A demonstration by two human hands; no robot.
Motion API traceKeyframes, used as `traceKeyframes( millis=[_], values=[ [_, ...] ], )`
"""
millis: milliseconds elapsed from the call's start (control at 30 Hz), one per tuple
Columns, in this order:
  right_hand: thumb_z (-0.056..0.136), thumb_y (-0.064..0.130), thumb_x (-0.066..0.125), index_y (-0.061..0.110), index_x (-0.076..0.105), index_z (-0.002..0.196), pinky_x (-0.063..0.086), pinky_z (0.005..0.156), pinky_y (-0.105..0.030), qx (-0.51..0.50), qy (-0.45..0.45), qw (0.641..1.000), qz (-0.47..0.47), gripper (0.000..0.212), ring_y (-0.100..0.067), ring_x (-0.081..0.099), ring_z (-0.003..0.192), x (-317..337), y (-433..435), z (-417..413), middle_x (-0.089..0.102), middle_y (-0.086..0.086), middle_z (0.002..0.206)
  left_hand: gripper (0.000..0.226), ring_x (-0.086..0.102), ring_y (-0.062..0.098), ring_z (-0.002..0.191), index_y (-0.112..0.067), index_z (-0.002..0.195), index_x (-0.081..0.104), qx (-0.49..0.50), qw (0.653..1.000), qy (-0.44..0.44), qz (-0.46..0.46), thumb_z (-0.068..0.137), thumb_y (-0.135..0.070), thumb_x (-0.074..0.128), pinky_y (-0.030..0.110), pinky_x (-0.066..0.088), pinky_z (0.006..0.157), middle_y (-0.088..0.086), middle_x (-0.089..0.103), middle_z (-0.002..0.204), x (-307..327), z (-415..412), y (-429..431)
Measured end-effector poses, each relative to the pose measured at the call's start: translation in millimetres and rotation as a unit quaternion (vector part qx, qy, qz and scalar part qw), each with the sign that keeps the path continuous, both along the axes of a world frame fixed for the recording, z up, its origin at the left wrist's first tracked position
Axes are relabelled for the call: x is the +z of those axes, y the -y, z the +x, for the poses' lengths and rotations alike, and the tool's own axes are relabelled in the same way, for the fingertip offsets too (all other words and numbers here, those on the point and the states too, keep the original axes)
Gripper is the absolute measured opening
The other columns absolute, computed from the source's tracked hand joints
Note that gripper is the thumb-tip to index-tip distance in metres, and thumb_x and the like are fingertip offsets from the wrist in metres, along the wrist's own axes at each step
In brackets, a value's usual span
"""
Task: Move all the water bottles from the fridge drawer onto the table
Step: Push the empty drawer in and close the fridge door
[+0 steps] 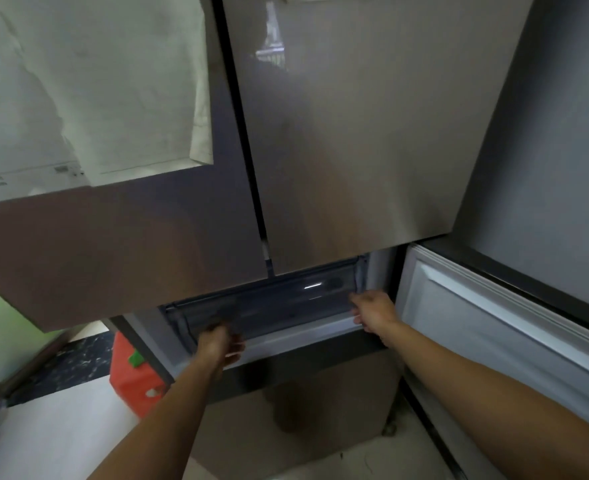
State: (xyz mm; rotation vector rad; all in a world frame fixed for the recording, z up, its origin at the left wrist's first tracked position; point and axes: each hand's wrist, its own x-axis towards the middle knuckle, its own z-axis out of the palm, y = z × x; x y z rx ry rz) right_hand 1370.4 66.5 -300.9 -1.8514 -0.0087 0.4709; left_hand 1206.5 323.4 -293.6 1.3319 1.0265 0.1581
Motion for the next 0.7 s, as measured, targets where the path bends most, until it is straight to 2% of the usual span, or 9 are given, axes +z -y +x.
traceKeyframes(
  millis=[67, 167, 267, 433, 500, 567, 633, 700],
  values=[
    [0.092, 0.037, 0.057, 0.024, 0.062, 0.081, 0.050, 0.063, -0.028, 0.056, 0.129, 0.986, -0.094, 0.018, -0.014, 0.063, 0.067, 22.4, 25.0, -21.9, 0.067, 0.002, 0.075, 0.021, 0.059, 0.029, 0.070, -0.002, 0.100, 0.055, -0.048, 0.996, -0.028, 0.069, 0.100, -0.021, 0.044, 0.033, 0.047, 0.063, 0.018, 0.064, 0.084, 12.8, -5.1, 22.1],
    [0.090, 0.041, 0.058, 0.034, 0.056, 0.081, 0.037, 0.052, -0.019, 0.096, 0.266, 0.939, -0.194, 0.012, 0.001, 0.054, 0.062, 60.4, 65.1, -55.9, 0.061, 0.015, 0.069, 0.016, 0.055, 0.025, 0.064, -0.003, 0.100, 0.055, -0.113, 0.986, -0.035, 0.118, 0.099, -0.016, 0.046, 0.031, 0.045, 0.054, 0.018, 0.061, 0.080, 32.3, -12.1, 60.8],
    [0.089, 0.038, 0.058, 0.030, 0.059, 0.089, 0.034, 0.052, -0.021, 0.088, 0.354, 0.898, -0.247, 0.007, -0.007, 0.055, 0.064, 95.9, 107.5, -78.4, 0.059, 0.014, 0.072, 0.014, 0.055, 0.021, 0.061, -0.005, 0.091, 0.057, -0.204, 0.958, -0.038, 0.200, 0.098, -0.015, 0.049, 0.029, 0.043, 0.050, 0.013, 0.060, 0.073, 47.6, -17.0, 101.2],
    [0.089, 0.034, 0.054, 0.024, 0.060, 0.099, 0.046, 0.070, -0.034, -0.013, 0.441, 0.830, -0.340, 0.015, -0.020, 0.057, 0.089, 141.9, 189.9, -87.3, 0.063, 0.003, 0.095, 0.014, 0.057, 0.019, 0.060, -0.011, 0.081, 0.058, -0.301, 0.910, -0.014, 0.284, 0.094, -0.014, 0.054, 0.029, 0.045, 0.053, 0.008, 0.062, 0.068, 70.6, -24.8, 167.2],
    [0.088, 0.033, 0.054, 0.020, 0.062, 0.106, 0.043, 0.080, -0.038, -0.045, 0.427, 0.813, -0.393, 0.023, -0.026, 0.053, 0.102, 152.7, 221.4, -85.2, 0.062, -0.005, 0.107, 0.013, 0.060, 0.019, 0.065, -0.014, 0.082, 0.058, -0.335, 0.892, -0.001, 0.304, 0.094, -0.016, 0.055, 0.030, 0.047, 0.057, 0.007, 0.065, 0.073, 78.3, -30.9, 188.0],
    [0.090, 0.041, 0.051, 0.020, 0.058, 0.119, 0.038, 0.089, -0.041, -0.057, 0.347, 0.818, -0.455, 0.036, -0.030, 0.048, 0.112, 156.3, 246.9, -83.5, 0.058, -0.009, 0.120, 0.011, 0.063, 0.020, 0.072, -0.016, 0.084, 0.058, -0.363, 0.876, 0.006, 0.318, 0.094, -0.020, 0.055, 0.033, 0.051, 0.064, 0.007, 0.066, 0.078, 85.4, -39.2, 203.1],
    [0.092, 0.054, 0.042, 0.020, 0.051, 0.129, 0.037, 0.095, -0.045, -0.050, 0.251, 0.833, -0.490, 0.050, -0.033, 0.048, 0.116, 154.6, 263.6, -86.8, 0.054, -0.013, 0.127, 0.010, 0.063, 0.020, 0.075, -0.018, 0.084, 0.058, -0.381, 0.863, 0.011, 0.333, 0.094, -0.020, 0.055, 0.035, 0.053, 0.070, 0.007, 0.065, 0.080, 91.4, -47.0, 211.9],
    [0.093, 0.062, 0.031, 0.019, 0.048, 0.130, 0.039, 0.095, -0.047, -0.038, 0.211, 0.834, -0.508, 0.060, -0.035, 0.051, 0.113, 149.9, 270.0, -92.7, 0.055, -0.015, 0.127, 0.010, 0.063, 0.019, 0.077, -0.019, 0.084, 0.057, -0.392, 0.853, 0.013, 0.345, 0.094, -0.020, 0.055, 0.035, 0.053, 0.072, 0.006, 0.065, 0.082, 96.8, -54.7, 215.8]
  ],
)
